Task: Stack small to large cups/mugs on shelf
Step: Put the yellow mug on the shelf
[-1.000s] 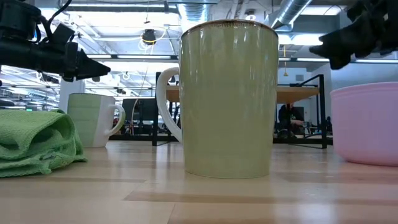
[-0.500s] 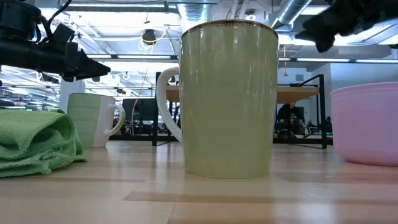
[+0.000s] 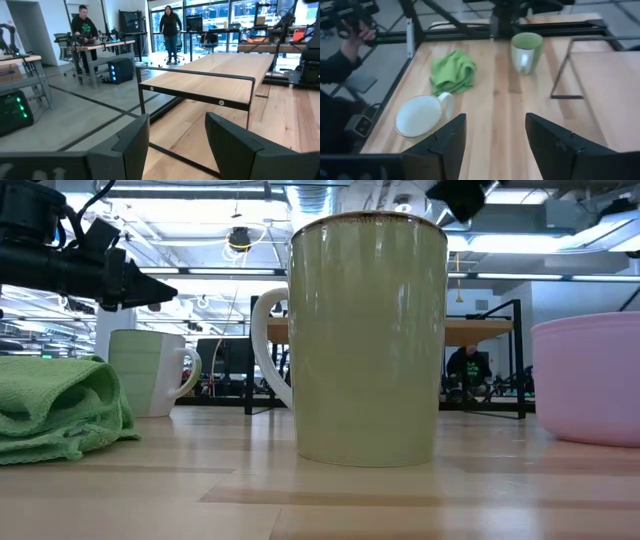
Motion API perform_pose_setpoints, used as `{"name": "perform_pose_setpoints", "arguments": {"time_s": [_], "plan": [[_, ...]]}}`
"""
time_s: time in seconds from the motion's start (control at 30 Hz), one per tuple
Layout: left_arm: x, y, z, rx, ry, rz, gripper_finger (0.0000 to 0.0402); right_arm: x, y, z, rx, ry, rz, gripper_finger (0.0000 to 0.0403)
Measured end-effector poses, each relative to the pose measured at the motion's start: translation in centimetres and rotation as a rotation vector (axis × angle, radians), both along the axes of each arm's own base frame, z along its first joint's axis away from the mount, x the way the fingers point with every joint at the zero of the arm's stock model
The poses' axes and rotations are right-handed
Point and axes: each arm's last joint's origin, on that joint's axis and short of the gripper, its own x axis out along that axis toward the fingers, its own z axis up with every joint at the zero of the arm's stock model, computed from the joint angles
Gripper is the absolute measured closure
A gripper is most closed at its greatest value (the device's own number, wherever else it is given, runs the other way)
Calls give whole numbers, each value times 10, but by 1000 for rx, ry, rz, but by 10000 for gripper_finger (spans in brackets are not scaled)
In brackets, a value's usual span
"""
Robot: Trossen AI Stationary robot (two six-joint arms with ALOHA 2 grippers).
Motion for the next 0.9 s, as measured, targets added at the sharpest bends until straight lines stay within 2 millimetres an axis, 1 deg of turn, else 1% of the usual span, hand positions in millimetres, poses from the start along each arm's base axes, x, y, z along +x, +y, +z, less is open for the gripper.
{"name": "perform_pose_setpoints", "arguments": {"time_s": [0.13, 0.3, 0.67, 0.8, 0.9], "plan": [[0, 0, 0, -1, 0, 13, 216, 24, 12, 9, 5, 42, 43, 178], [0, 0, 0, 0, 0, 13, 216, 52, 26, 11, 0, 91, 87, 178], [0, 0, 0, 0, 0, 17, 216, 103, 48, -10, 5, 208, 125, 178], [0, 0, 0, 0, 0, 17, 216, 116, 56, -18, 19, 238, 129, 178], [0, 0, 0, -1, 0, 16, 216, 122, 63, -25, 13, 273, 145, 178]]}}
